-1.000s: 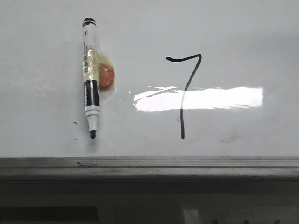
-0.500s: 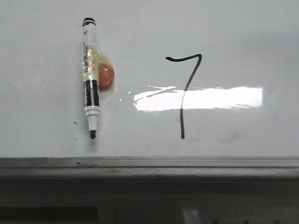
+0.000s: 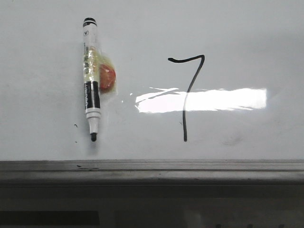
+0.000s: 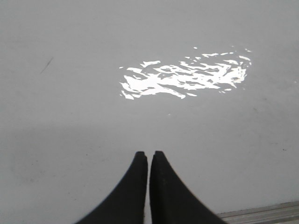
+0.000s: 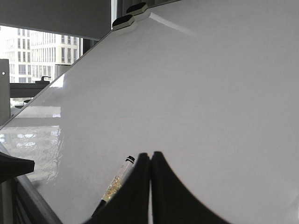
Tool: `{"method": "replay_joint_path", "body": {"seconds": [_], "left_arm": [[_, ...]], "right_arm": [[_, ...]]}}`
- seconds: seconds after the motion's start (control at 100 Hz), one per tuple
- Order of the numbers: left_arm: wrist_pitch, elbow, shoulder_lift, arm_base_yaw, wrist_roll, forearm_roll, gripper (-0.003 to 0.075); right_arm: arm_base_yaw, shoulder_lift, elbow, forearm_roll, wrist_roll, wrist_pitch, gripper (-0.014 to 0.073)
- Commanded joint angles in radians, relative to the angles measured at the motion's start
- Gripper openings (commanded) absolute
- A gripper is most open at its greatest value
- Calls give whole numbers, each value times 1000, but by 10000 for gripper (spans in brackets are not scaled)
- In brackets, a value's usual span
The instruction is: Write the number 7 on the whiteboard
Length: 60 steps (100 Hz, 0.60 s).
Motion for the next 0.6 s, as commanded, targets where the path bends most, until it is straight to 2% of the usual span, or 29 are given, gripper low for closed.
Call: {"method": "replay_joint_path", "body": {"seconds": [0.0, 0.09, 0.24, 0.31, 0.51, 0.56, 0.59], "left_arm": [[-72, 22, -29, 3, -12, 0, -20], [-72, 22, -29, 3, -12, 0, -20], [-72, 22, -29, 3, -12, 0, -20], [-72, 22, -29, 3, -12, 0, -20], [-72, 22, -29, 3, -12, 0, -20], [-72, 22, -29, 3, -12, 0, -20], [-72, 22, -29, 3, -12, 0, -20]], "right_arm": [[1, 9, -26, -1, -6, -5, -65], [1, 9, -24, -1, -6, -12, -65], [-4, 9, 1, 12, -6, -221, -65], [-26, 9, 5, 55, -6, -216, -65], [-136, 8, 37, 38, -21, -165, -65], [-174, 8, 59, -23, 16, -151, -65], [-198, 8, 72, -113, 70, -138, -65]]}}
